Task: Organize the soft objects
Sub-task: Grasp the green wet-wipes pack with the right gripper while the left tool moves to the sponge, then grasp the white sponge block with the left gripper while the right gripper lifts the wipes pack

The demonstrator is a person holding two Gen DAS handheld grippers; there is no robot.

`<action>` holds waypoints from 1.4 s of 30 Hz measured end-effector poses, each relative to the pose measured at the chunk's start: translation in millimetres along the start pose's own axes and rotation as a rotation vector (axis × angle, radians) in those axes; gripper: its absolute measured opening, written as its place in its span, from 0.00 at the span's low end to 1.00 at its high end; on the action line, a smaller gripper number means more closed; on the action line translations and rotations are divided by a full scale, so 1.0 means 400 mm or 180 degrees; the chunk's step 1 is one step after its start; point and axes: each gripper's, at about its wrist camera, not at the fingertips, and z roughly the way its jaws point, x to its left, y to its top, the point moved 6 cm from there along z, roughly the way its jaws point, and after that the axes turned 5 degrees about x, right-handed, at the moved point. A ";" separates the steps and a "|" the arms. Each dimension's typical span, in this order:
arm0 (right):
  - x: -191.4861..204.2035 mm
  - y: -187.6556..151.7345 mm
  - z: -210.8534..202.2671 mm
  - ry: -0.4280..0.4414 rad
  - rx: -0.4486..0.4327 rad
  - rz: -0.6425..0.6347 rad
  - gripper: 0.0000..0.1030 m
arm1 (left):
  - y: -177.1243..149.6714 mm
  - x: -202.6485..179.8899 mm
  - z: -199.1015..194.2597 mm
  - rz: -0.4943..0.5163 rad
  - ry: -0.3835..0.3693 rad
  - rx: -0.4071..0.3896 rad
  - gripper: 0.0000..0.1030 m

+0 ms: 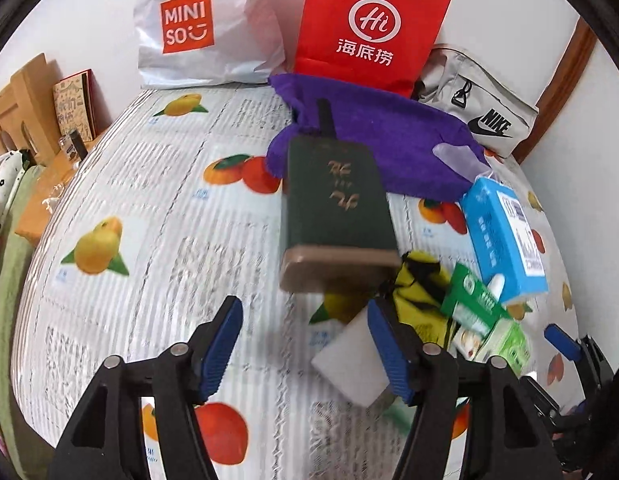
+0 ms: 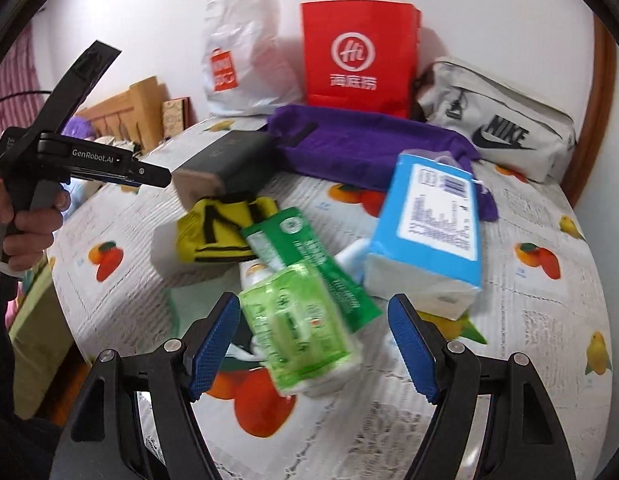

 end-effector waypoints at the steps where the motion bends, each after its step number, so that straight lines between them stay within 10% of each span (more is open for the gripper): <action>1: 0.010 -0.005 0.008 -0.0024 0.0011 -0.0053 0.74 | -0.011 0.006 0.002 0.0012 -0.0005 0.0003 0.64; 17: 0.015 -0.020 0.013 -0.0243 -0.0072 -0.0136 0.57 | -0.102 -0.046 0.079 0.0435 -0.0448 0.0135 0.70; 30: -0.165 -0.131 0.018 -0.0574 0.0248 0.0760 0.57 | -0.112 -0.091 0.104 0.0850 -0.0668 0.0202 0.74; 42: -0.187 -0.164 0.063 -0.0608 0.0190 0.1154 0.60 | -0.089 -0.108 0.127 0.1184 -0.0479 0.0040 0.70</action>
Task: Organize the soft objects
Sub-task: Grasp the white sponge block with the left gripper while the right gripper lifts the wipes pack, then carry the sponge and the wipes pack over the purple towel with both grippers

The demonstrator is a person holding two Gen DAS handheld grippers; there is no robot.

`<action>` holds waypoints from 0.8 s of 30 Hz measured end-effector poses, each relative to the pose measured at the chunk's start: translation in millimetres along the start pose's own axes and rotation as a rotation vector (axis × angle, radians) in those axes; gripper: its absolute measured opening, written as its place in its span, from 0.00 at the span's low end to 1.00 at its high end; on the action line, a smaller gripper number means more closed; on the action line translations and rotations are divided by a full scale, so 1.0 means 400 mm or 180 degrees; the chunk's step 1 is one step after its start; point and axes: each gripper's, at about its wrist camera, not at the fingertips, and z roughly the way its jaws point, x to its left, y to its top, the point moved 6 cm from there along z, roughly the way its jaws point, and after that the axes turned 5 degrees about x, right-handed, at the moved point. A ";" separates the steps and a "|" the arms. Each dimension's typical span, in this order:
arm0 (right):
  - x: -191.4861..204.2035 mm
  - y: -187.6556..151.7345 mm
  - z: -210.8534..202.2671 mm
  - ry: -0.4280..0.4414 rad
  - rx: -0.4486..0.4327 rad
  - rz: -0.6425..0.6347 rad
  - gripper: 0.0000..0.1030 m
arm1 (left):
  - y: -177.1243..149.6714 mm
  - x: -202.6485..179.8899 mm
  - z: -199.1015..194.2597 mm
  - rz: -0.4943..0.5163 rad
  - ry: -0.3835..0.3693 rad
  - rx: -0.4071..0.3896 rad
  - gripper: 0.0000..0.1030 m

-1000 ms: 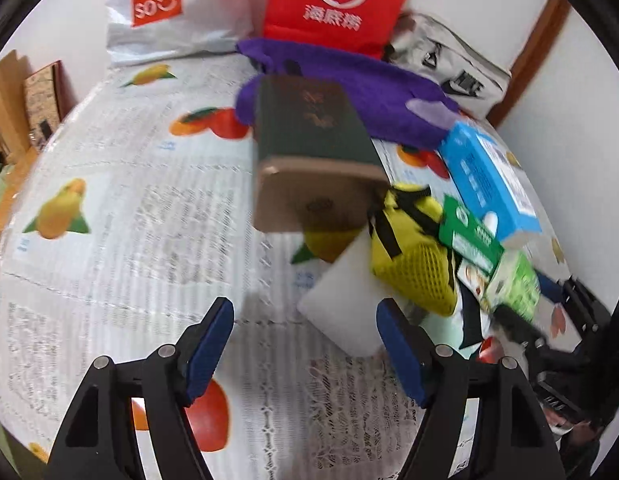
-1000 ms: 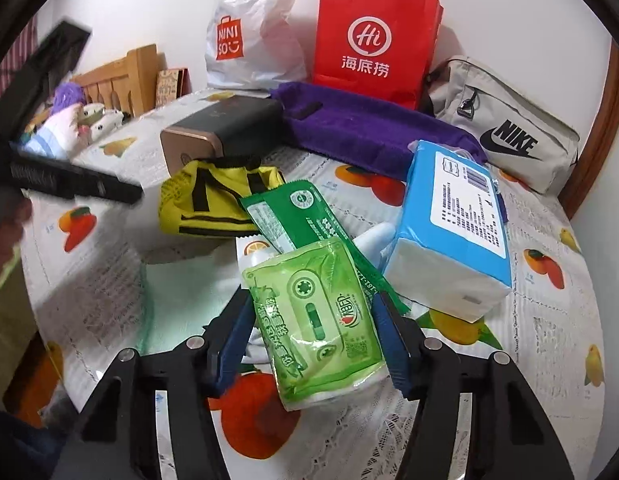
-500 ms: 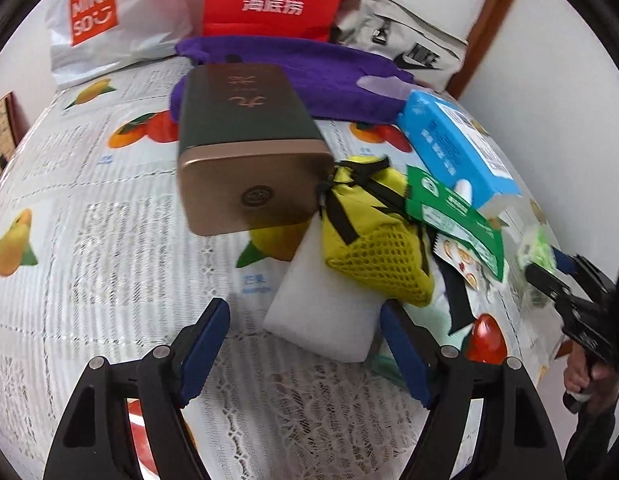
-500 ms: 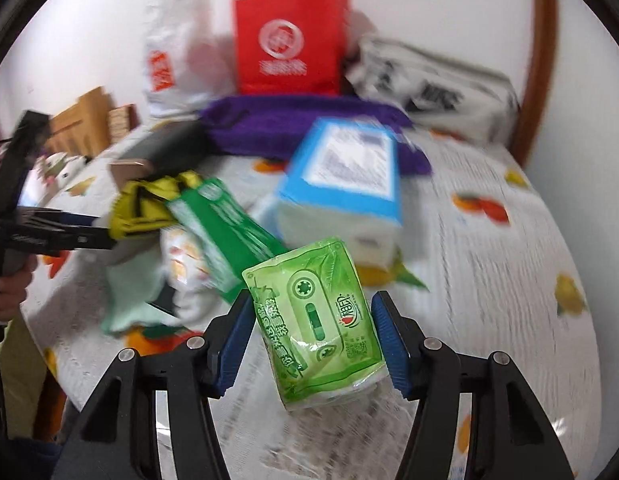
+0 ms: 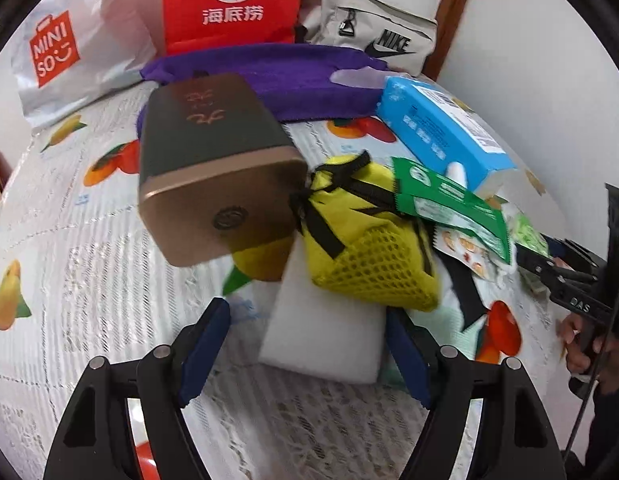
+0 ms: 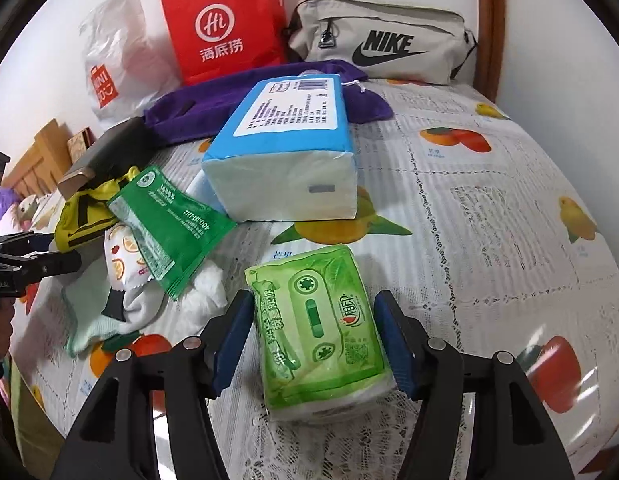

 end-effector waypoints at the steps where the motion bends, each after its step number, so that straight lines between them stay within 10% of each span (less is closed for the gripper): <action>1: 0.001 0.001 0.001 -0.0025 -0.0014 -0.0001 0.60 | 0.002 0.005 -0.001 -0.0015 -0.0006 -0.0028 0.63; 11: 0.011 0.004 0.008 -0.0216 -0.0061 0.0061 0.61 | -0.023 0.031 -0.027 -0.0035 -0.0232 -0.0073 0.53; 24: 0.017 -0.004 -0.007 -0.0157 0.0017 0.0190 0.58 | -0.059 0.098 -0.143 -0.0396 0.0059 -0.0225 0.53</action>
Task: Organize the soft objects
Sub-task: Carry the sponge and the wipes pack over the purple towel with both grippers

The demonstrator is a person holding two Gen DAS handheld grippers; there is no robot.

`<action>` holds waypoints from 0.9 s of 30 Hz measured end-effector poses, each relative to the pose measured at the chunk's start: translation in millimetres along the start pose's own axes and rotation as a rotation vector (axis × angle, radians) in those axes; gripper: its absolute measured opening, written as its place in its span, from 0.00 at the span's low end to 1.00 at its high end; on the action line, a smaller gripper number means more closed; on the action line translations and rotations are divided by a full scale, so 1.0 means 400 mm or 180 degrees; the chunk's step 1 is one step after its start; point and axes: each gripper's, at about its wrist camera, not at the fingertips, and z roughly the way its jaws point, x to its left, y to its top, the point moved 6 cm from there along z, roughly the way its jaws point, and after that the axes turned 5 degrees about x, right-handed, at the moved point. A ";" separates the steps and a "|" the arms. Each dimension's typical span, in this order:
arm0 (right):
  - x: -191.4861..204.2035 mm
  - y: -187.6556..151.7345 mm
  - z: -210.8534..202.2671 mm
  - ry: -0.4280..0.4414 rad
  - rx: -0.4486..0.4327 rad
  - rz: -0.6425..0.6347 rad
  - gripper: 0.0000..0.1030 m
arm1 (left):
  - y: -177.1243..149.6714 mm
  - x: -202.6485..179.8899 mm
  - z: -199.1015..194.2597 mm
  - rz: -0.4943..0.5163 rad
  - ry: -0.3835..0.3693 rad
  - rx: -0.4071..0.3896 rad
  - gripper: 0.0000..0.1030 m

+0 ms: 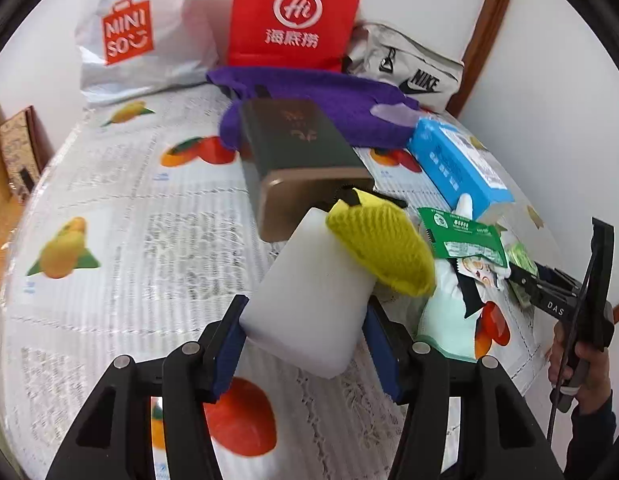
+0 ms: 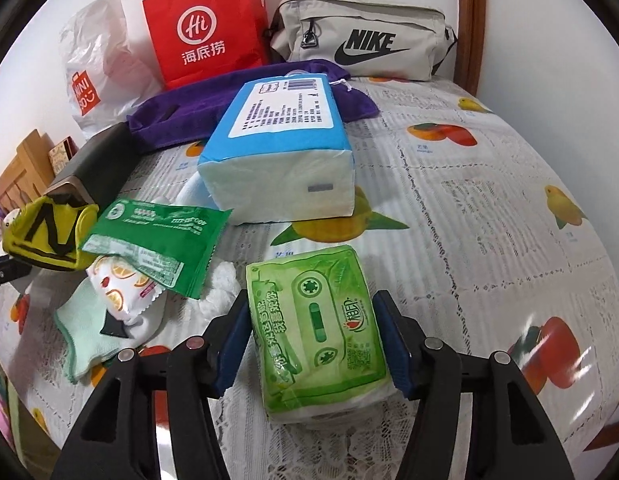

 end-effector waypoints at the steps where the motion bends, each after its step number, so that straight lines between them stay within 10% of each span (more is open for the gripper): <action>1: 0.000 -0.002 -0.003 0.0031 0.0004 0.0011 0.57 | 0.001 0.004 -0.013 -0.0031 0.0059 -0.0031 0.53; 27: 0.000 0.043 -0.126 0.0249 -0.0105 -0.0228 0.56 | 0.054 -0.044 -0.159 -0.0365 0.0294 -0.0382 0.53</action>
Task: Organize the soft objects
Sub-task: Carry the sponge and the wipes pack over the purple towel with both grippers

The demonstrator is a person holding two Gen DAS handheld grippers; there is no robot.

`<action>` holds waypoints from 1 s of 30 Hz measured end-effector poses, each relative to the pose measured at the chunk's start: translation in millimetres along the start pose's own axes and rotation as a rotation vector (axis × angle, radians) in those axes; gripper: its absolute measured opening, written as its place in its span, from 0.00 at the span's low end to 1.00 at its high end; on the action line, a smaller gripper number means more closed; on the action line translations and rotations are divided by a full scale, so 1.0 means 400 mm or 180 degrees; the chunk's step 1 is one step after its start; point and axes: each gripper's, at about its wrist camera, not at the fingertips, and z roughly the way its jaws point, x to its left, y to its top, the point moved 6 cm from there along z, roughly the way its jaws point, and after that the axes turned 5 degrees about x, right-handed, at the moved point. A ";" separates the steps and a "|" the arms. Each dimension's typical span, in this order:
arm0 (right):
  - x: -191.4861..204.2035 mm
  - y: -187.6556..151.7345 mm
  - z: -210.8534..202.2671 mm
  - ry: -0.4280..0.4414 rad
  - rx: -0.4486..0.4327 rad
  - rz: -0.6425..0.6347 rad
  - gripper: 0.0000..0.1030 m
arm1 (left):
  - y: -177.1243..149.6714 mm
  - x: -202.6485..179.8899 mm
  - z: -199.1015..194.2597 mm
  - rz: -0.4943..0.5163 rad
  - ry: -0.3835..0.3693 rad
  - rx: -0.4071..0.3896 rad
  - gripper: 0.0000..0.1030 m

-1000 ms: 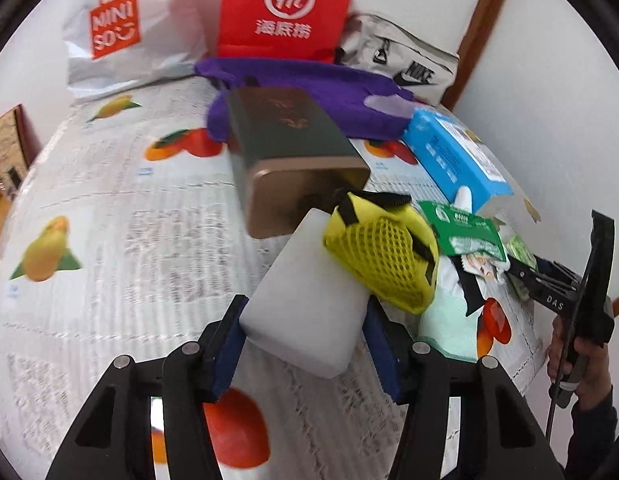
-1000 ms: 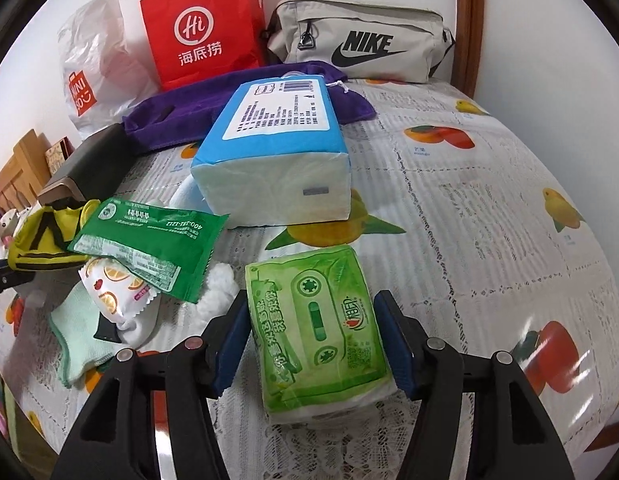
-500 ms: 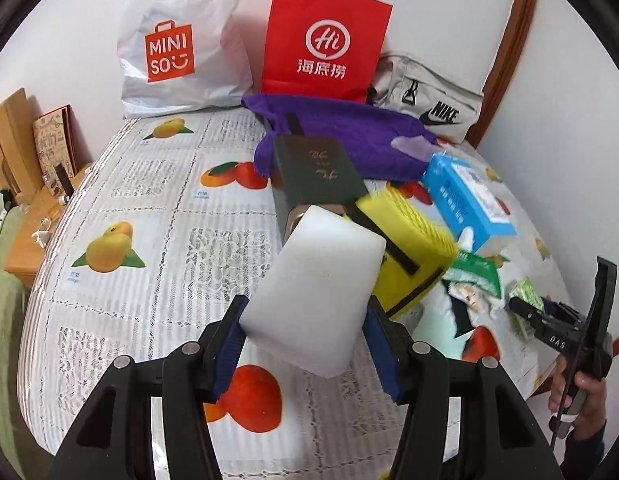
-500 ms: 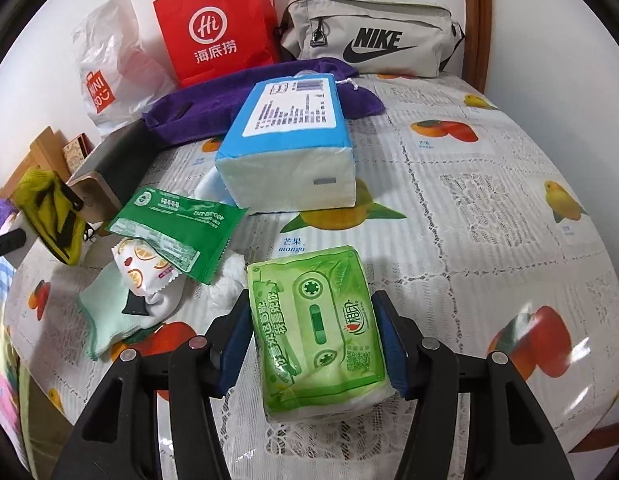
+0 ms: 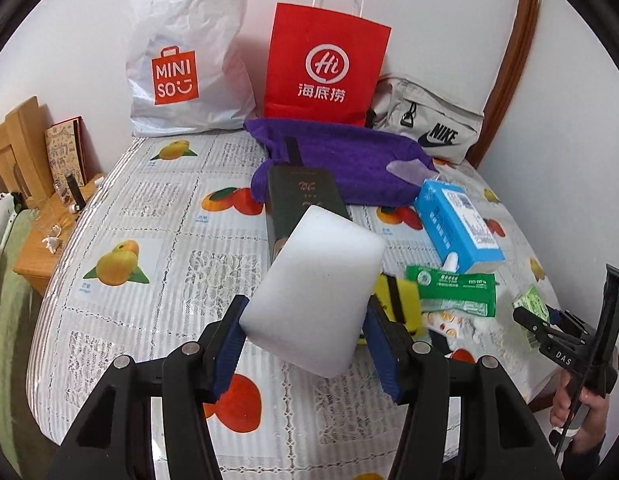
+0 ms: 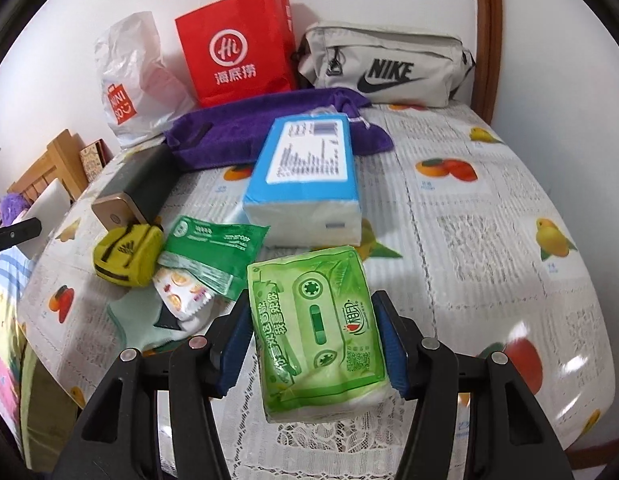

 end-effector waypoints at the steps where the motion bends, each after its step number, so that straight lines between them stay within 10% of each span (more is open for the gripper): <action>1: 0.001 0.005 -0.004 -0.0003 -0.0007 -0.0015 0.56 | 0.005 -0.003 -0.004 -0.0014 -0.0003 -0.0015 0.53; 30: 0.057 0.387 0.044 0.0393 -0.0250 -0.0487 0.56 | 0.285 -0.070 0.144 -0.0243 0.0001 0.0023 0.54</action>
